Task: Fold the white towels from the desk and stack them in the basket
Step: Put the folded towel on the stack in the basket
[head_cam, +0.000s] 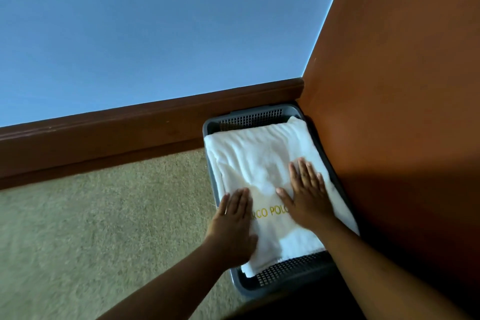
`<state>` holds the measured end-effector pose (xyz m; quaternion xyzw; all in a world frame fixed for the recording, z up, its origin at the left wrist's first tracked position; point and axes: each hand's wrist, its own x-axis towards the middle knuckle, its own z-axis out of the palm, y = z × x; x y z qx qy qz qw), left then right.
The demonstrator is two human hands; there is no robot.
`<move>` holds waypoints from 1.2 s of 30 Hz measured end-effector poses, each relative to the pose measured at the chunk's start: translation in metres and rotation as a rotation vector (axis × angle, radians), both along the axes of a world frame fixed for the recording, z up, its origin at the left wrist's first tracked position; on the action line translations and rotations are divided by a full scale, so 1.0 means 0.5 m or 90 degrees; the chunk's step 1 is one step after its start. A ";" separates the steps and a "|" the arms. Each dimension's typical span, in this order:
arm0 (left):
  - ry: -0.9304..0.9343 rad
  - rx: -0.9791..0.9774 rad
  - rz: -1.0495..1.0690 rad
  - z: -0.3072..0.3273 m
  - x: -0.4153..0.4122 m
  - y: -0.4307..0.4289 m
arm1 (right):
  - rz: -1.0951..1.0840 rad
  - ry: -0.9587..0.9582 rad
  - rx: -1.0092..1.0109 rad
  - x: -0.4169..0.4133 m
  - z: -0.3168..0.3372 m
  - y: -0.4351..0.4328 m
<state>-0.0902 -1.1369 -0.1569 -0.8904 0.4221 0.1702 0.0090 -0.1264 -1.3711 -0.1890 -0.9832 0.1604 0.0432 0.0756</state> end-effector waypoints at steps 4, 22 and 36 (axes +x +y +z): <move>0.009 0.067 -0.013 0.008 -0.041 0.026 | -0.016 0.077 0.033 -0.079 0.008 0.034; -0.022 0.023 -0.076 0.264 -0.001 0.299 | -0.204 0.054 0.193 -0.357 0.311 0.241; -0.079 -0.302 -0.095 0.754 -0.054 0.498 | -0.088 -0.295 0.139 -0.461 0.865 0.504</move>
